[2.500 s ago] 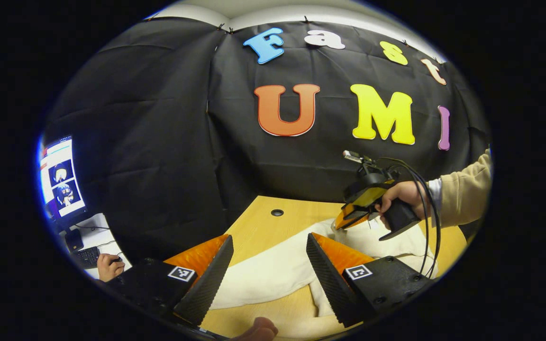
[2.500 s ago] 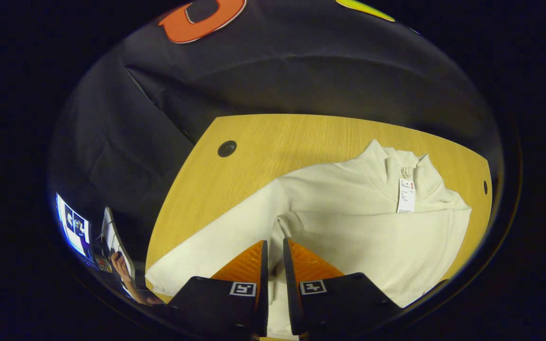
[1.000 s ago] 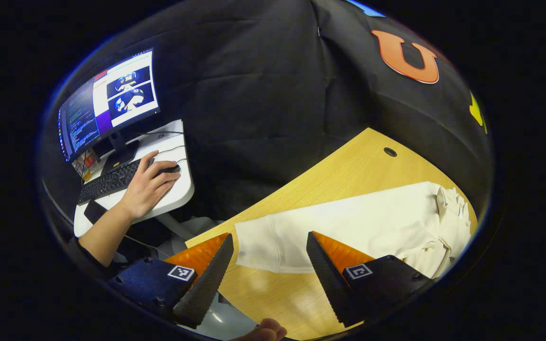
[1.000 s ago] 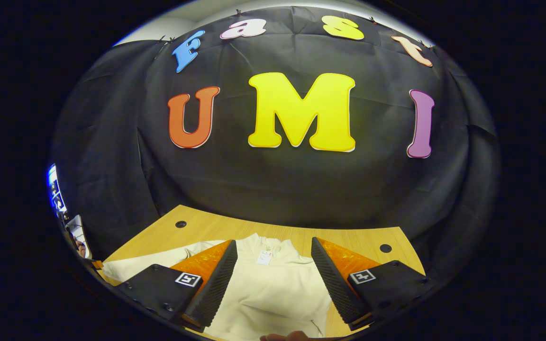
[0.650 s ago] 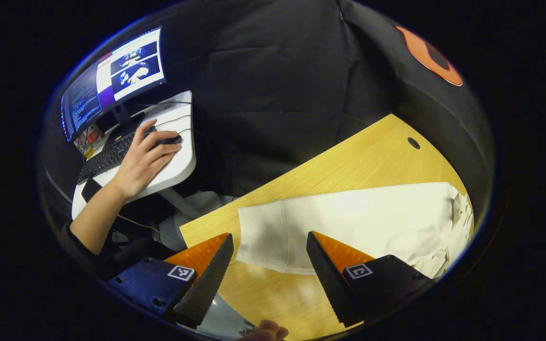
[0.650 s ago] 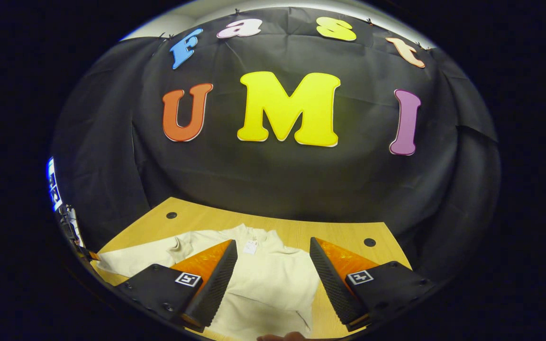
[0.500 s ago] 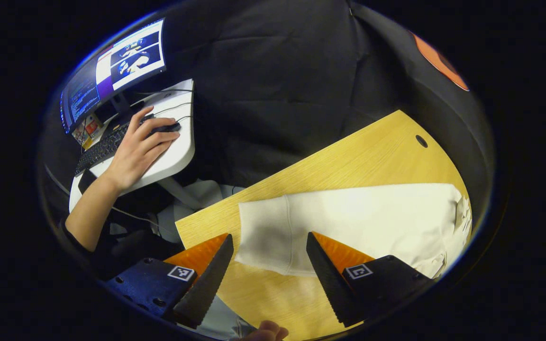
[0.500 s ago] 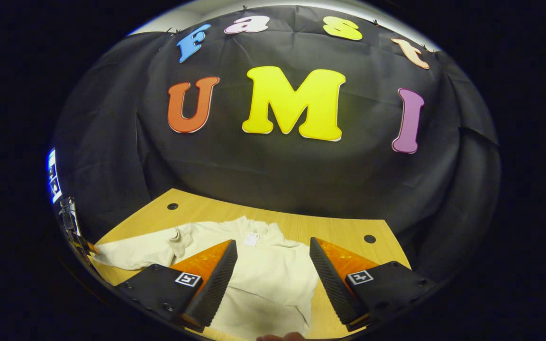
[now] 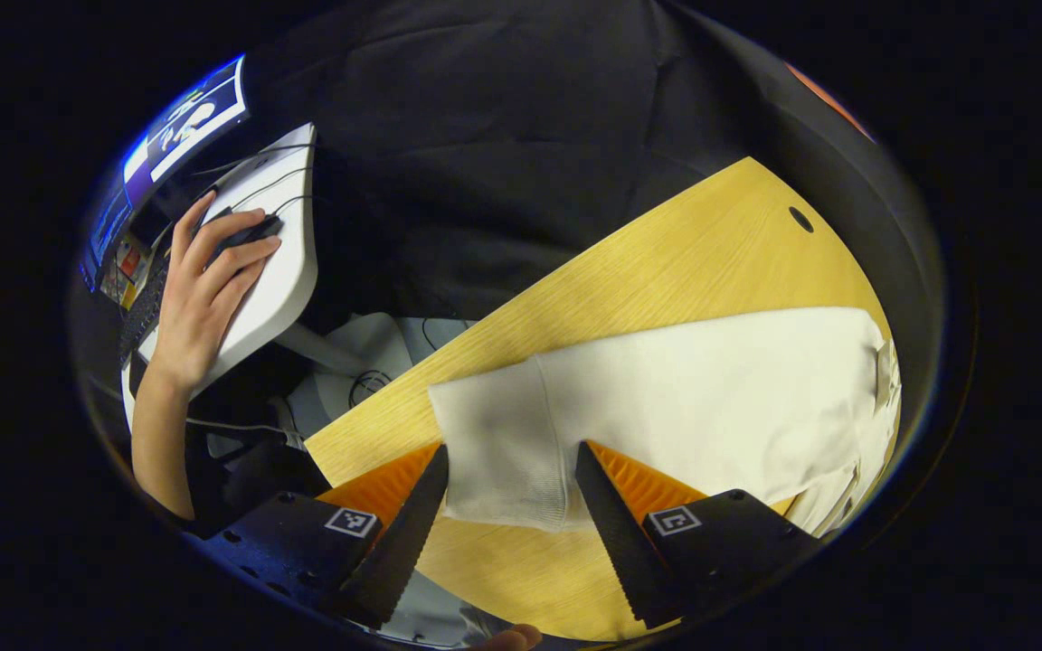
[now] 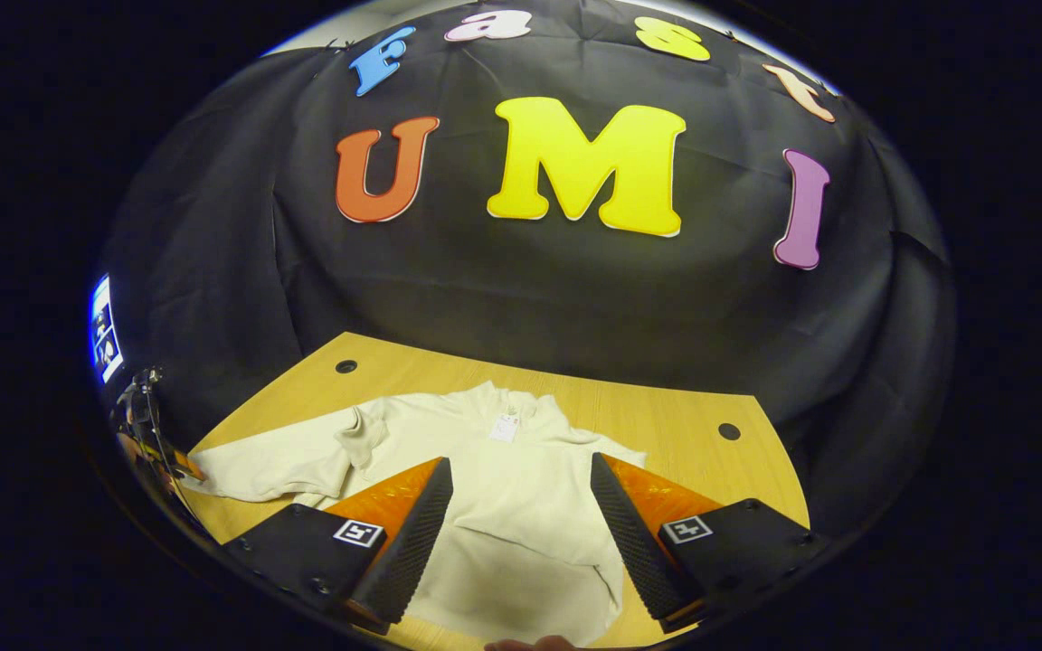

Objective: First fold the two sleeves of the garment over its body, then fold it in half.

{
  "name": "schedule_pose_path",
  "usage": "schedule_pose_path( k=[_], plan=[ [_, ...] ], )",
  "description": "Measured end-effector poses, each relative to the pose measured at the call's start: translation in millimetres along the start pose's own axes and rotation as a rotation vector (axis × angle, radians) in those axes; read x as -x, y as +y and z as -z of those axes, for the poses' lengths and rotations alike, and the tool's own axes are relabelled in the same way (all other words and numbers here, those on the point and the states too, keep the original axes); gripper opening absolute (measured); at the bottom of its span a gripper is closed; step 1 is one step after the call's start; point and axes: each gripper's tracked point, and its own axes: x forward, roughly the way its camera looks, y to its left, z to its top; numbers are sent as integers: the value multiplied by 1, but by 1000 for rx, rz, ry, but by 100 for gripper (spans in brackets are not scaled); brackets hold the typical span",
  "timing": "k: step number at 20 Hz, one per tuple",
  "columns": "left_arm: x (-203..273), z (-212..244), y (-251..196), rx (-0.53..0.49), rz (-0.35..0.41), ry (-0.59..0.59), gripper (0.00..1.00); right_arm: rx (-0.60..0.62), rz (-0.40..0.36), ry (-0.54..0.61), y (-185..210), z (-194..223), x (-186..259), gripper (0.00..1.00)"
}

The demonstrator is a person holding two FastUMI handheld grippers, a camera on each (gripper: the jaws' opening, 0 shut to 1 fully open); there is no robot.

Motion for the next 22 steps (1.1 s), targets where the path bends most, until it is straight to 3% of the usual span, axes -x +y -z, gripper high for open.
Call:
schedule_pose_path(
  k=[4, 5, 6, 10, 11, 14, 17, 20, 21, 22],
  plan=[
    [-1, -1, 0, 5, -10, 35, 93, 16, -18, 17, 7, 7, 3, 95],
    [-1, -1, 0, 4, -8, 46, 100, 17, -20, 21, 7, 10, 5, 95],
    [-1, 0, 0, -2, -6, 59, 93, 14, -22, 28, 6, 14, 5, 95],
    [-2, 1, -2, -13, 7, 119, 90, -24, -11, 49, -4, 27, 9, 96],
    [-1, 1, -2, -9, 8, 131, 84, -33, -6, 62, -7, 31, 9, 95],
    [1, 0, -6, -10, 11, 151, 77, -39, 0, 68, -11, 35, 13, 95],
    [-1, 2, -10, -22, 24, 161, 52, -27, 3, 49, -11, 31, 18, 95],
    [-1, 4, -14, -14, 40, 171, 43, -17, -4, 38, -7, 29, 23, 95],
    [-1, 5, -16, -13, 45, 175, 33, -12, -7, 37, -5, 29, 25, 95],
    [1, 6, -17, -14, 50, 186, 33, -11, -10, 39, -5, 31, 26, 95]
  ],
)
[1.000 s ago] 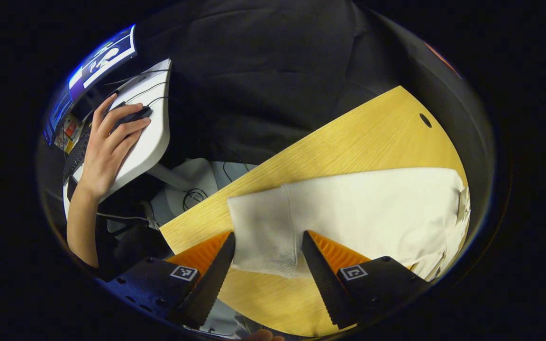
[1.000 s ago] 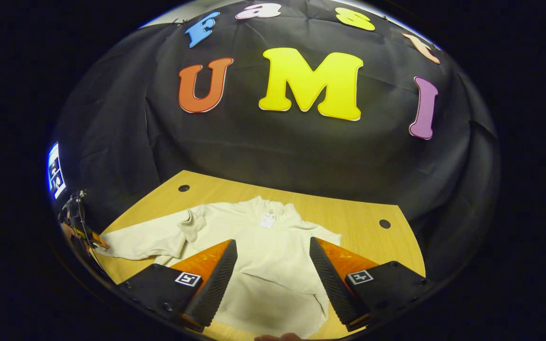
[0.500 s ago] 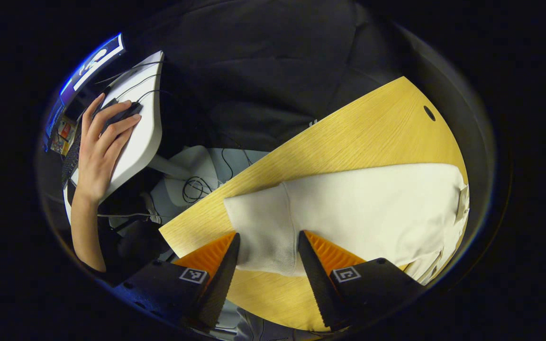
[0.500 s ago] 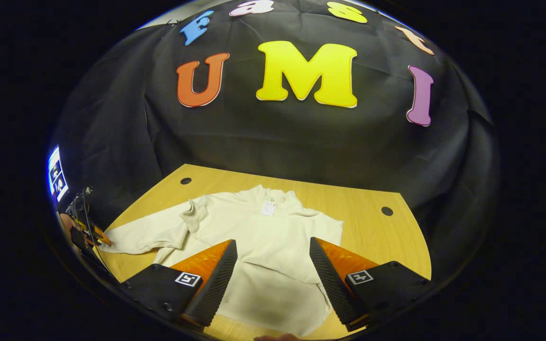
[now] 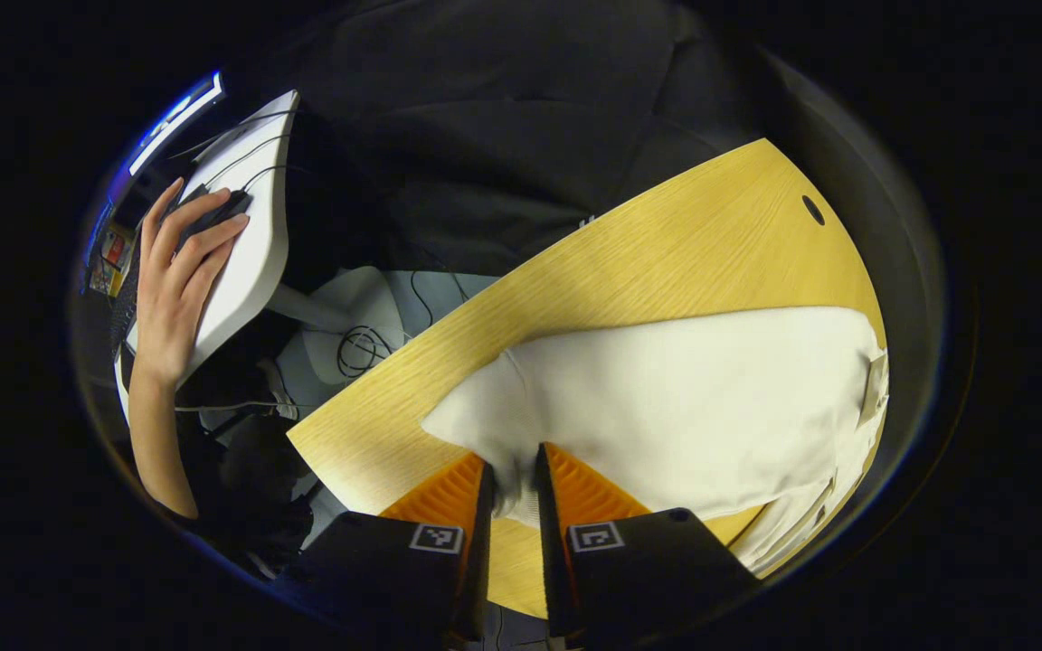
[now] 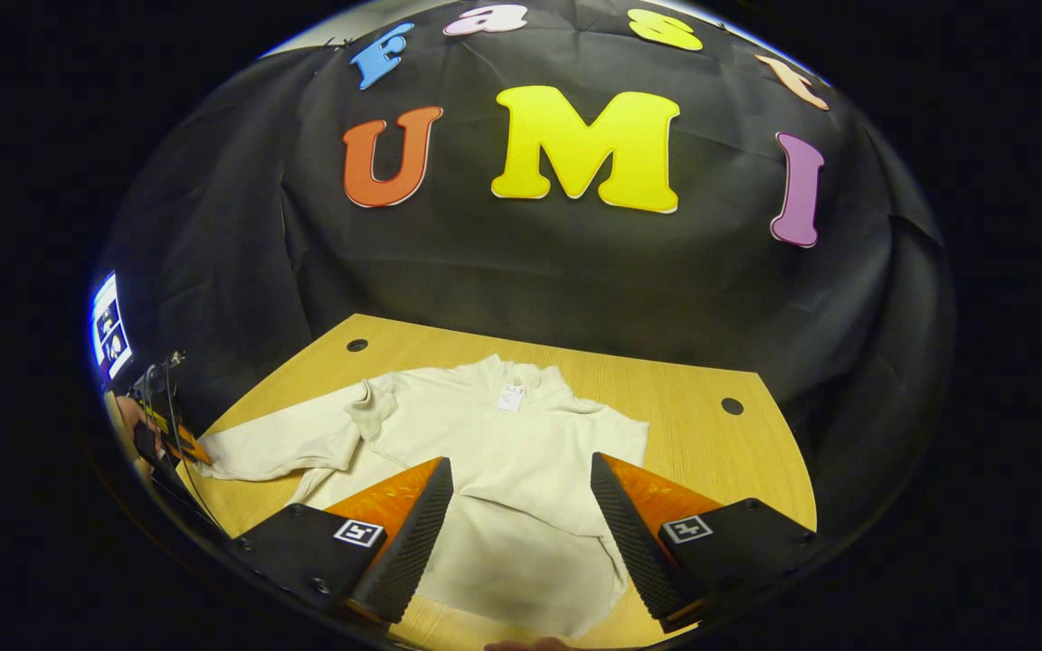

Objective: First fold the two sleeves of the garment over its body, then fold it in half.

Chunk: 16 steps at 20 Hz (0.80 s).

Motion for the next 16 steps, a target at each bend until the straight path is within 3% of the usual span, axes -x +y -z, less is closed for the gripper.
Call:
schedule_pose_path(
  k=[1, 4, 9, 16],
  plan=[
    [1, 3, -1, 5, 6, 11, 25, 1, -1, 1, 0, 1, 2, 96],
    [6, 8, -5, 20, 17, 26, 20, 4, -6, -3, 1, 1, 5, 96],
    [34, -7, -18, -62, 19, -38, 13, -11, -10, -9, 0, 3, 6, 95],
    [71, -22, -87, -172, 84, -100, 10, -26, -11, -2, -7, 9, 5, 95]
  ],
)
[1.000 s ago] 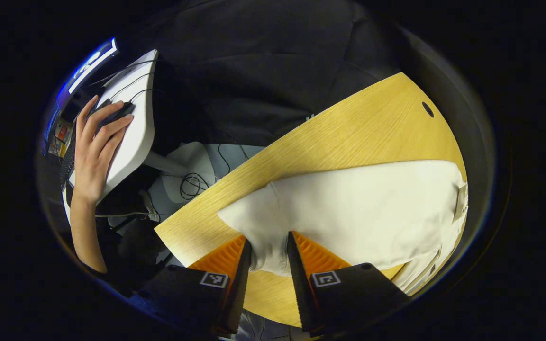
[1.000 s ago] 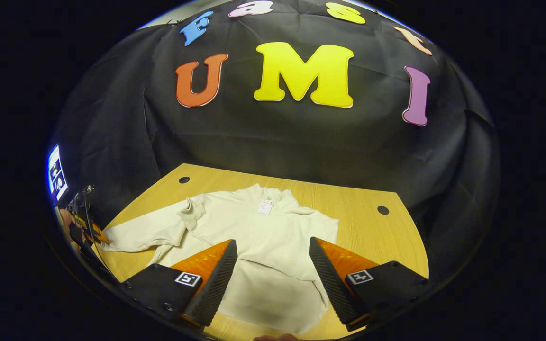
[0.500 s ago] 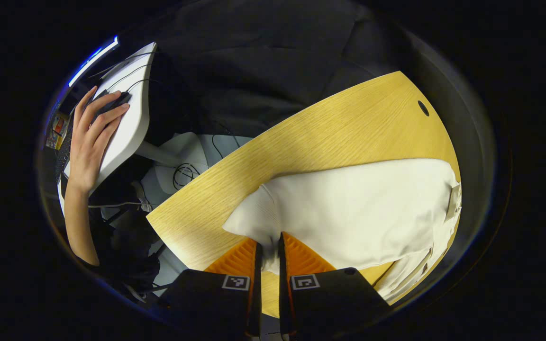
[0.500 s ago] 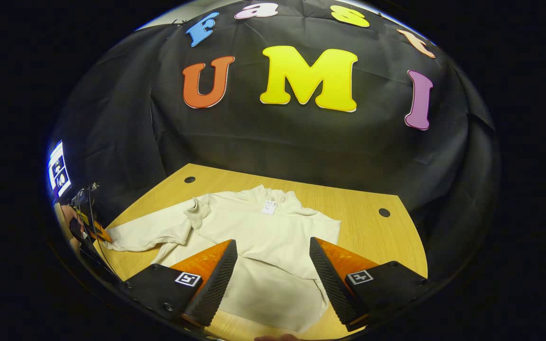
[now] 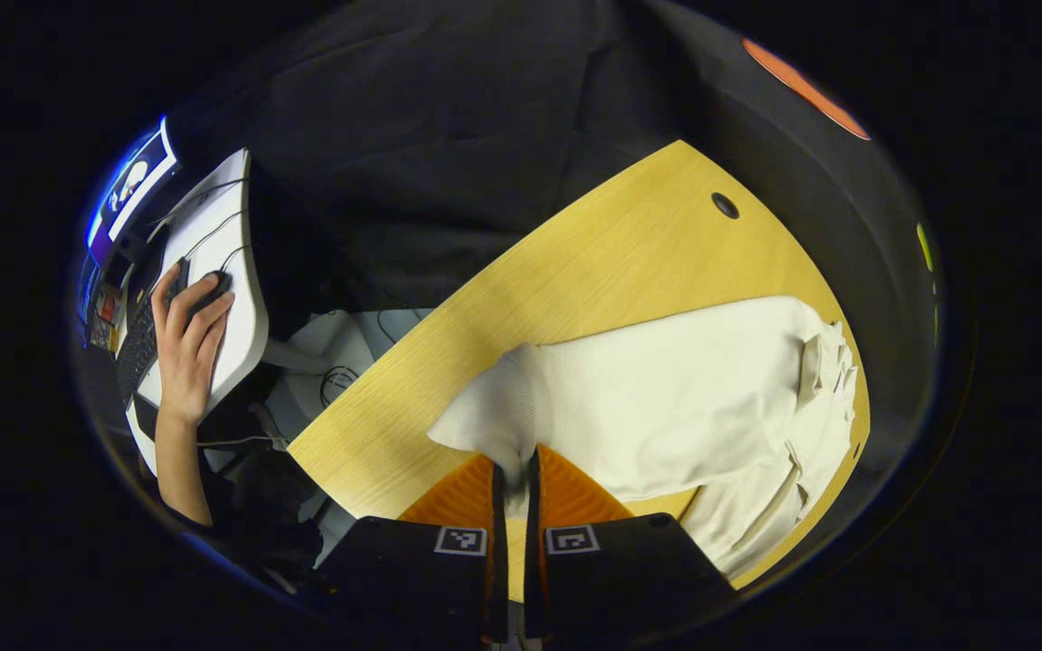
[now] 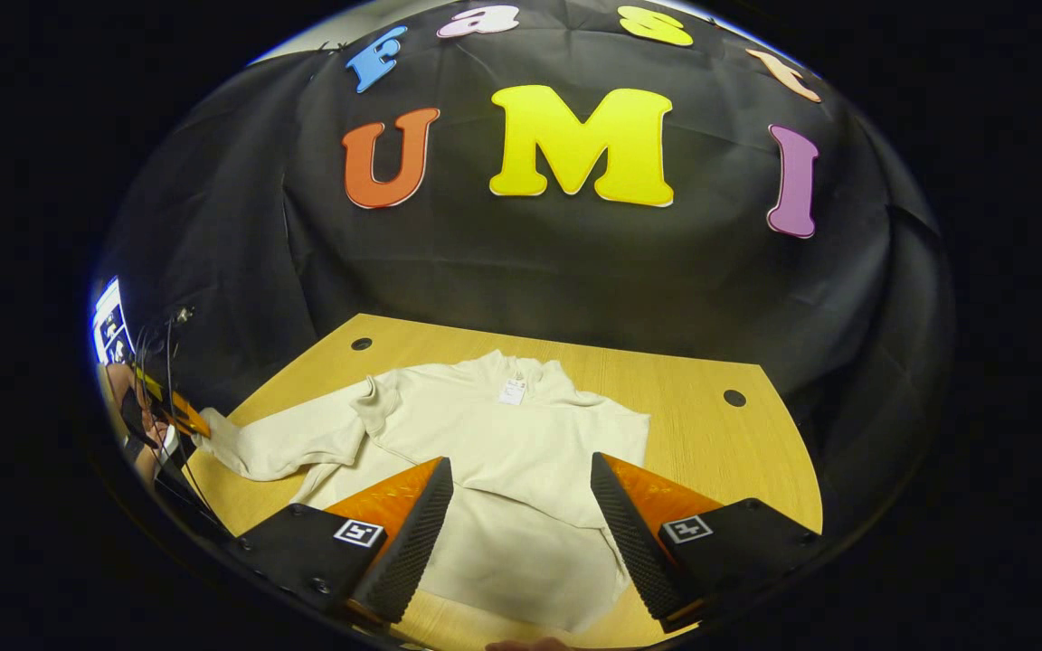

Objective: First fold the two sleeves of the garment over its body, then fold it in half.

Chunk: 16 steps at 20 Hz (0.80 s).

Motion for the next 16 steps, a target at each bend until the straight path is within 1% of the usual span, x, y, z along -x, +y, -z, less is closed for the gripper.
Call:
schedule_pose_path(
  k=[1, 5, 10, 13, 15, 16],
  plan=[
    [2, -2, -14, -20, 9, -2, 9, -4, 0, -1, -2, 1, 1, 94],
    [10, -13, -82, -114, 53, -13, 8, -7, 11, -16, -15, -1, 4, 95],
    [18, -21, -177, -225, 111, -21, 8, -49, 49, -12, -48, 3, 6, 94],
    [20, -17, -241, -298, 155, -16, 9, -70, 90, -6, -73, 7, 9, 96],
    [18, -7, -278, -358, 178, -16, 8, -86, 111, 4, -86, 11, 10, 94],
    [16, -2, -298, -384, 193, -12, 8, -92, 119, 10, -91, 15, 12, 96]
  ],
)
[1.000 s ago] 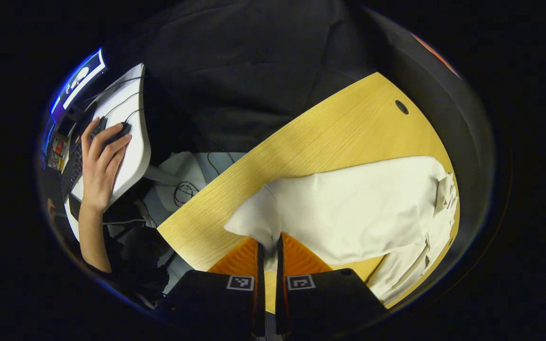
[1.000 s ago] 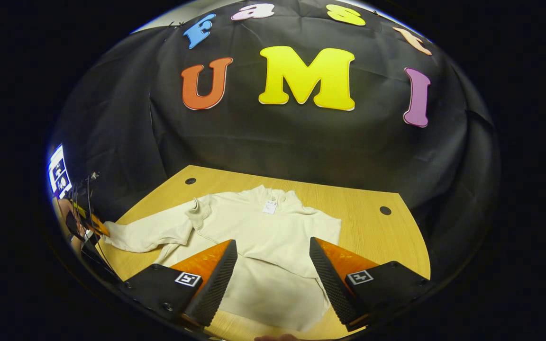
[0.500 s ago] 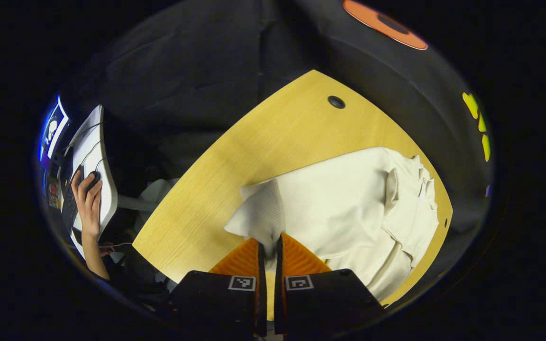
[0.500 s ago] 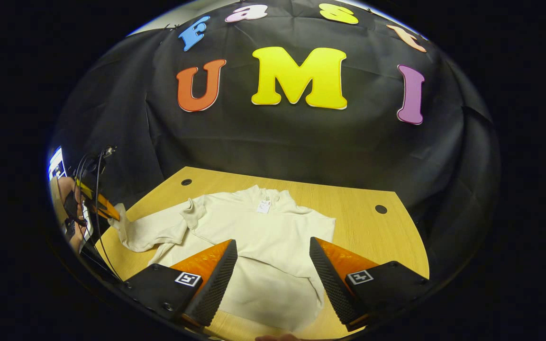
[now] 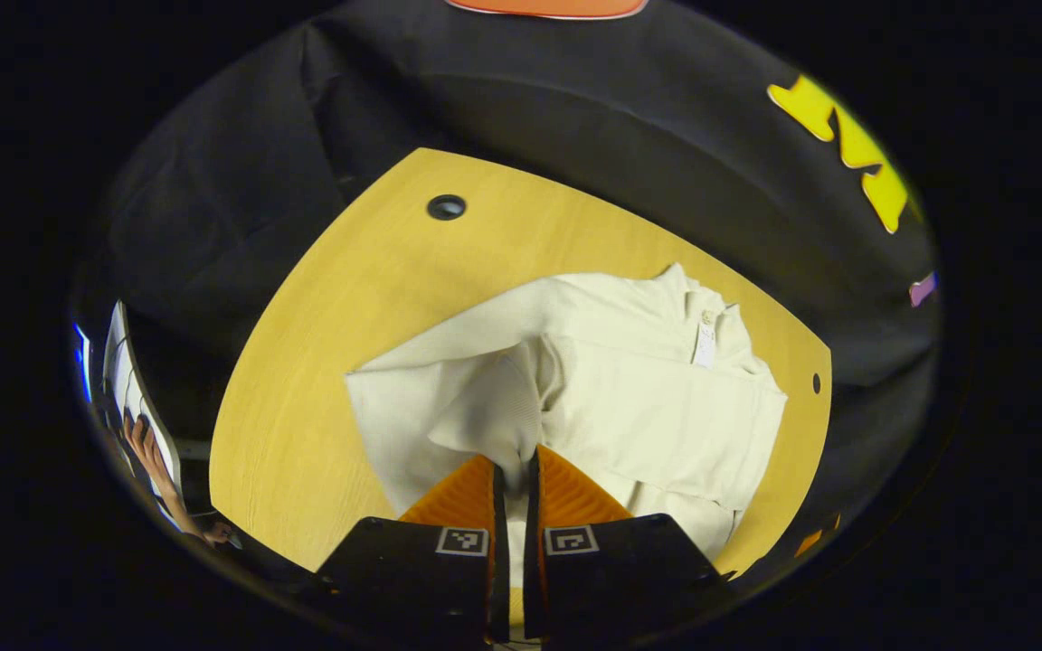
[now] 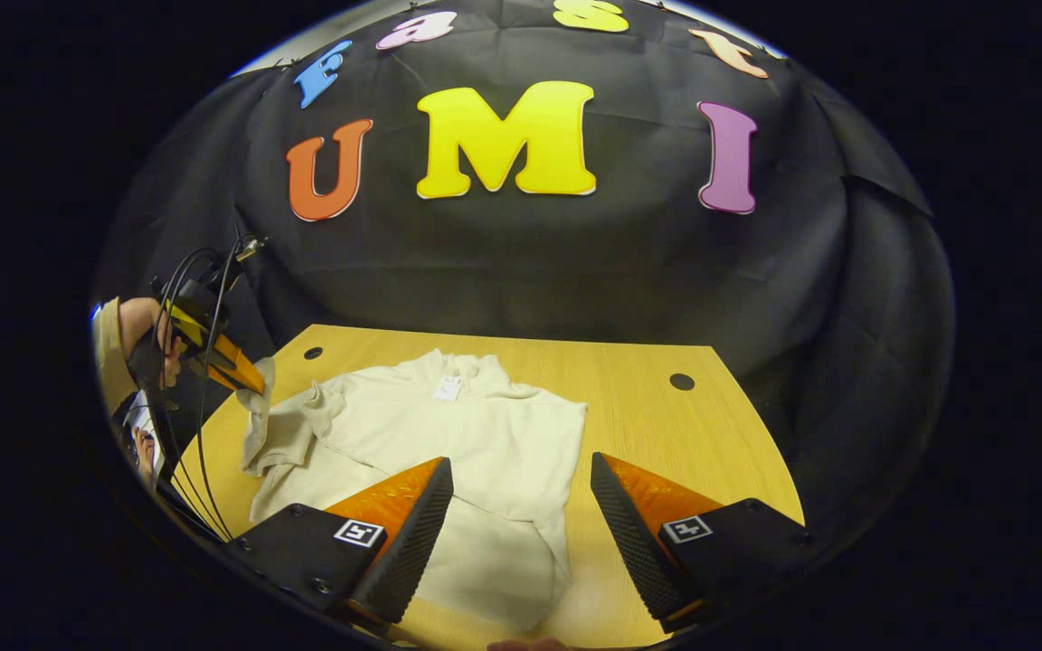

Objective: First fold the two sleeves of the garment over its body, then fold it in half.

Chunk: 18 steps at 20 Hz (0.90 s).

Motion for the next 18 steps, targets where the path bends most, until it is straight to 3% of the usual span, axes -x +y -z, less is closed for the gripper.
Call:
schedule_pose_path(
  k=[12, 15, 18],
  plan=[
    [-32, 14, -208, -247, 136, 73, 9, -20, 76, 43, -44, 26, -1, 96],
    [-36, 22, -261, -301, 190, 99, 9, -35, 76, -3, -46, 13, 4, 94],
    [-41, 32, -301, -364, 183, 129, 8, -40, 83, -100, -47, -14, 18, 94]
  ],
)
